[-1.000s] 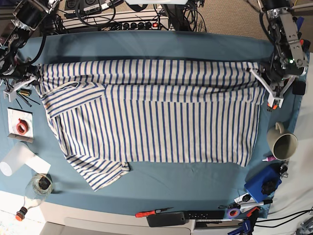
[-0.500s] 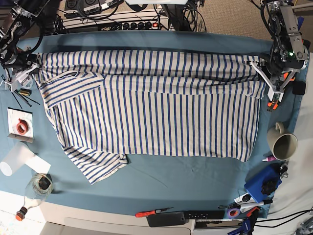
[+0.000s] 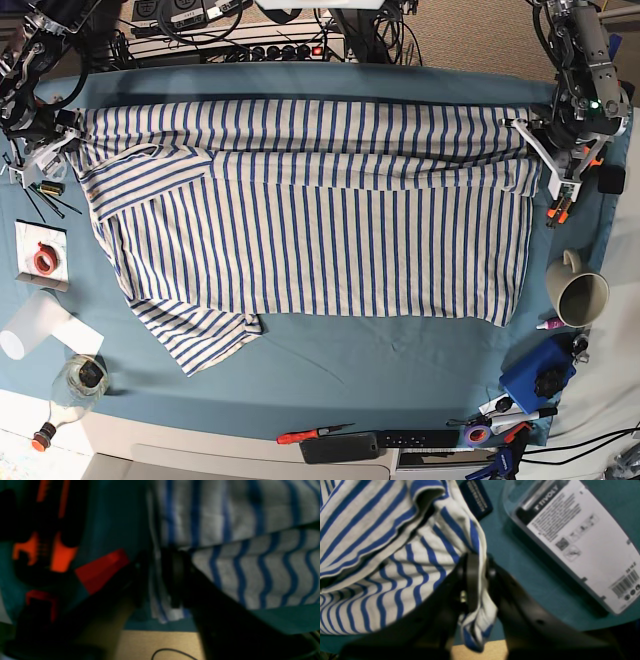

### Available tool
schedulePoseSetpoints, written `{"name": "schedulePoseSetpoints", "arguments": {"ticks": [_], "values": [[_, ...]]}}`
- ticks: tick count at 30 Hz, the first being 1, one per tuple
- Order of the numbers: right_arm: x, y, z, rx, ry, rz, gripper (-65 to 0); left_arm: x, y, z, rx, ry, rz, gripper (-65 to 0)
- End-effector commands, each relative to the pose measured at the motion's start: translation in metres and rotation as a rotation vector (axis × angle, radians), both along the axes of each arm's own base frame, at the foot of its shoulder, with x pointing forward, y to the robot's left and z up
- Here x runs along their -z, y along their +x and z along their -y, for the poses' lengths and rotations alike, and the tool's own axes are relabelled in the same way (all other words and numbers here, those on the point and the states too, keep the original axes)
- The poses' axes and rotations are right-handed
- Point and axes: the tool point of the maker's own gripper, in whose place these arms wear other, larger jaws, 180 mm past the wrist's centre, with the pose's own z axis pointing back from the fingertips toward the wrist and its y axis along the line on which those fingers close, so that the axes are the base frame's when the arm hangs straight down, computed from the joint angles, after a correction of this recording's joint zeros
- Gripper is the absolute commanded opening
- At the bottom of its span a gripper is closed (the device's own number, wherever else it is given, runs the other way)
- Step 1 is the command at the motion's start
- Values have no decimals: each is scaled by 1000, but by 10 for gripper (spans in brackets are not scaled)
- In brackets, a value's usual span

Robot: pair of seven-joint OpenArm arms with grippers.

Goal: Fold the T-shirt properly
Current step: 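Drag the folded shirt back toward the robot with both grippers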

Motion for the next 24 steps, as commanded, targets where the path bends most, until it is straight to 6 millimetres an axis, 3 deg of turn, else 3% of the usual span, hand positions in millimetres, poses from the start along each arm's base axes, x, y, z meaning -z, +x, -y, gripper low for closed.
{"name": "schedulePoseSetpoints", "arguments": {"ticks": [1,3,7,12,17,22,24], "values": [[-18,7,15,-2,-62,29,-527,-9,5,-10,-7,38,28,-440],[-19,7,16,-3,-66,30,-492,-9,5,-11,-7,39,28,-427],[-20,9,16,-3,-66,36,-492,-12,5,-15,-8,68,29,-427],[-21,13,6,-15,-13,61,-492,-33,12,-25,-31,158,82,-427],[-14,-1,9,-25,-32,-22,-488,-47,19,-29,-26,212,137,-426],[-12,-8,14,-16,-61,-55,-394,-45,16,-29,-26,212,127,-426],[-10,-11,14,-16,-60,-65,-388,-42,11,-29,-24,212,113,-426]]}}
